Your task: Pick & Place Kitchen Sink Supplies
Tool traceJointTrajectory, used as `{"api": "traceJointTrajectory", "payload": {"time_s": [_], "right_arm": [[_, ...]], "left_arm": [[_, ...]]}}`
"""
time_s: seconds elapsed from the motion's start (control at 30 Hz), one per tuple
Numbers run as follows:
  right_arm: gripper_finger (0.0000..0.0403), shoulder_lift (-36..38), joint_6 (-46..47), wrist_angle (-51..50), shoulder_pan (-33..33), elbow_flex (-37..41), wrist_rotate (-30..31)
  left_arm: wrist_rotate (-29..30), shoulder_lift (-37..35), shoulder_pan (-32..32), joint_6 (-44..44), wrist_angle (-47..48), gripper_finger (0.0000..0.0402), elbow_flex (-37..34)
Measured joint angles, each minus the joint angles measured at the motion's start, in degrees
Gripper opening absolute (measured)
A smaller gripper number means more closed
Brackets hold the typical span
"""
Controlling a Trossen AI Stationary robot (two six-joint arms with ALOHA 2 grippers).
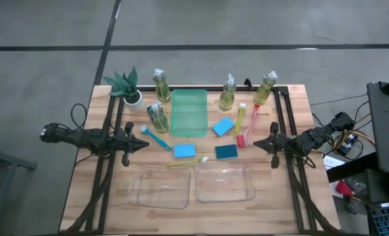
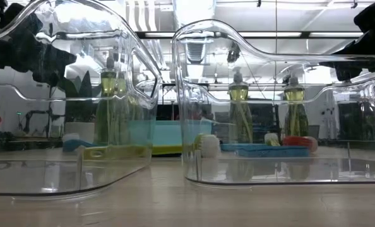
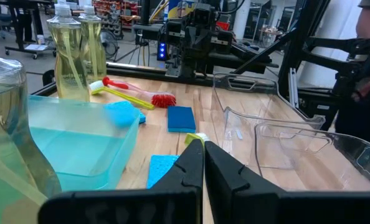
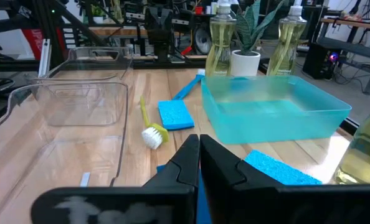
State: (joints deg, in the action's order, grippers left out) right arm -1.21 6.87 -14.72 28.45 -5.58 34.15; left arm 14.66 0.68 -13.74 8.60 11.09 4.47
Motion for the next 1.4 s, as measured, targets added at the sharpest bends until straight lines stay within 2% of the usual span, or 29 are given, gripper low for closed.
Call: {"api": "traceJointTrajectory", "payload": {"time_s": [0.67, 0.93, 1.23, 1.4], "right_arm": [[0.0008, 0.0, 1.9, 0.2, 0.0, 0.0, -0.1], [0.0008, 0.0, 24.4, 0.7, 0.0, 0.0, 3.4], [0.0008, -0.3, 52.6, 1.8, 0.0, 0.0, 3.4], [0.0008, -0.4, 56.8, 2.7, -0.3, 0.0, 6.4]], "left_arm": [[0.0, 0.0, 0.0, 0.0, 0.0, 0.001, 0.0], [0.0, 0.0, 0.0, 0.0, 0.0, 0.001, 0.0], [0.0, 0.0, 0.0, 0.0, 0.0, 0.001, 0.0], [0.0, 0.0, 0.0, 0.0, 0.0, 0.001, 0.0]]}}
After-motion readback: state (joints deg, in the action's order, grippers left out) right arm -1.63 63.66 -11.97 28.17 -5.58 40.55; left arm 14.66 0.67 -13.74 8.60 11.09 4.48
